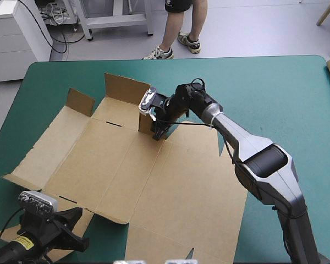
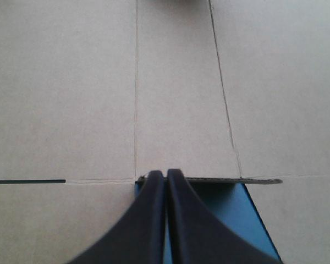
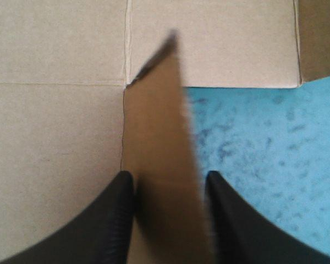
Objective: Fold the box
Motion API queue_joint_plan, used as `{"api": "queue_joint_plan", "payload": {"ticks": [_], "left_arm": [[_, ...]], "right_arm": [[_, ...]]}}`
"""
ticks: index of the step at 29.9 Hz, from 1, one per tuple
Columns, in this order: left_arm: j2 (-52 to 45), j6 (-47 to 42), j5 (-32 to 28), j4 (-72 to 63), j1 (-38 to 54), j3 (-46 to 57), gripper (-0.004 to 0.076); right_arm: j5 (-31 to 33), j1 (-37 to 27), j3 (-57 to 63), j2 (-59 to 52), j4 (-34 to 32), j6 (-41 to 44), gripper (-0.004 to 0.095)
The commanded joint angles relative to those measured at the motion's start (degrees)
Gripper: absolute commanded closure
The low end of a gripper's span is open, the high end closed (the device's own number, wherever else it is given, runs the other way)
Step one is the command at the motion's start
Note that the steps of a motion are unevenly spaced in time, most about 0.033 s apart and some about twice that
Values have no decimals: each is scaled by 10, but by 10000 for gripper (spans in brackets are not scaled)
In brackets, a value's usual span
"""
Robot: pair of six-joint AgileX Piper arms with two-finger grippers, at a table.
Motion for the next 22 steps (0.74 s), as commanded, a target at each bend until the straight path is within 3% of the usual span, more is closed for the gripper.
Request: {"api": "queue_joint_plan", "payload": {"ticks": [1, 2, 9, 15, 22], "left_arm": [[6, -6, -30, -18, 1, -14, 731], [6, -6, -30, -18, 1, -14, 731], [6, -6, -30, -18, 1, -14, 731], [6, -6, -30, -18, 1, -14, 731], [6, -6, -30, -18, 1, -14, 731]], "right_arm": [[-16, -1, -19, -38, 28, -15, 840], [-16, -1, -19, -38, 36, -24, 931], [-14, -1, -19, -38, 42, -46, 930], [-20, -1, -27, -38, 1, -145, 929], [-32, 4, -47, -37, 34, -308, 929]]}}
